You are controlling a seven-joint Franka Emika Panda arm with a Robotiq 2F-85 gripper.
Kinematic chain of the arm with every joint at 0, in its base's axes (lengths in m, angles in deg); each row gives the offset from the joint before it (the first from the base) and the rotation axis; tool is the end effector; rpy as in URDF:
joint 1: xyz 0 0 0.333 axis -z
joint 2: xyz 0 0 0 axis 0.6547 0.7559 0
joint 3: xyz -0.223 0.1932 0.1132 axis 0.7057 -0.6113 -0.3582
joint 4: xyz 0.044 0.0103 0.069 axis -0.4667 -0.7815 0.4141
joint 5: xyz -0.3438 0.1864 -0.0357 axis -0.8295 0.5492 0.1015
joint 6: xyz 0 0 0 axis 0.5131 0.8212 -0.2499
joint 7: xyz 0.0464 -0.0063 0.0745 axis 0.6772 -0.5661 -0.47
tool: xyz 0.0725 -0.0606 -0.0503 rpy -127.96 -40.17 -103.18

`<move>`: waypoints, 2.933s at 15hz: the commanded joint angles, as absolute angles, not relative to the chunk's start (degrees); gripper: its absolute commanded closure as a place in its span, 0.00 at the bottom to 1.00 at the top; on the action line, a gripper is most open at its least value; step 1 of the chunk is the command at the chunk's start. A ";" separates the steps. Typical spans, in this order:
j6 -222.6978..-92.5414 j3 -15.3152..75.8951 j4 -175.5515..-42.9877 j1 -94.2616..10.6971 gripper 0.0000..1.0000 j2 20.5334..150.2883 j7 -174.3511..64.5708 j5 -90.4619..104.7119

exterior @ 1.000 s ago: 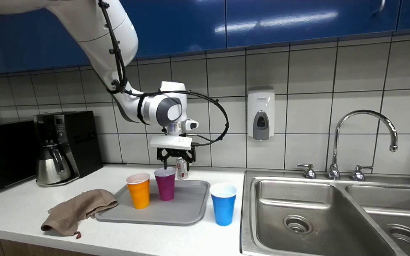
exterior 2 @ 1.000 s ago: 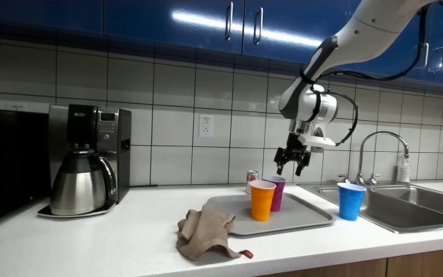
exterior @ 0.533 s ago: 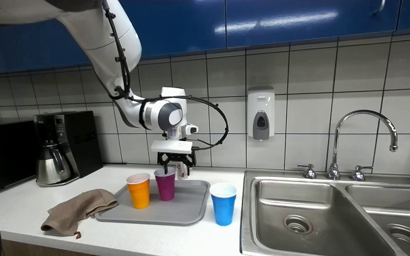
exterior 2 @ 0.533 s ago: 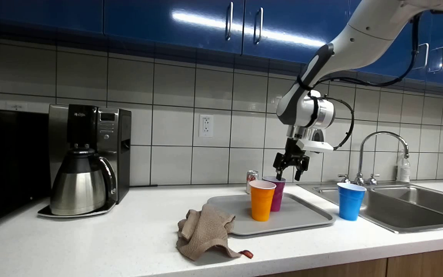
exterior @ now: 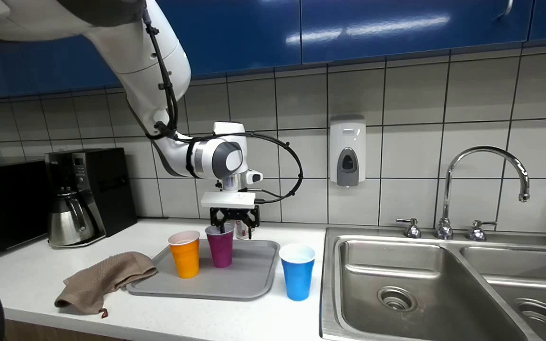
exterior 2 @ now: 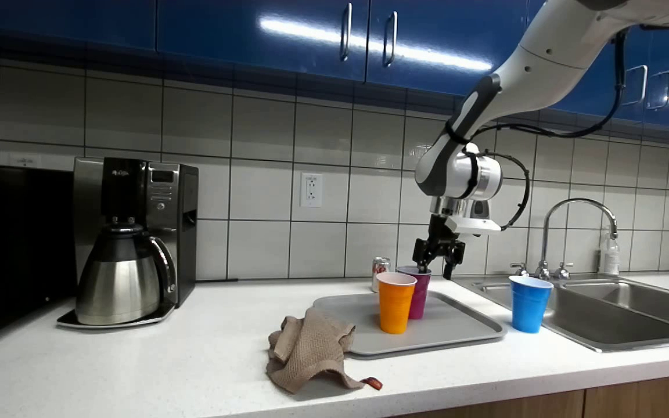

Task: Remove the cups from the tray

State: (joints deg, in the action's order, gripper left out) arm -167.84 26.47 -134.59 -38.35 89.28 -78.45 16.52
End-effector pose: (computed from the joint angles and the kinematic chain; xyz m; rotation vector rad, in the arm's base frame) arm 0.6039 -0.0294 0.2743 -3.0742 -0.3018 -0.1985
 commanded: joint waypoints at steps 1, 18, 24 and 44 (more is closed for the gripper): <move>-167.88 25.71 -133.08 -38.06 0.42 90.26 -76.19 14.79; -166.84 24.09 -132.59 -36.23 0.99 88.84 -78.49 17.77; -167.05 23.66 -133.94 -34.30 0.99 85.19 -80.20 21.58; -167.08 28.66 -131.29 -30.27 0.99 85.87 -79.91 21.16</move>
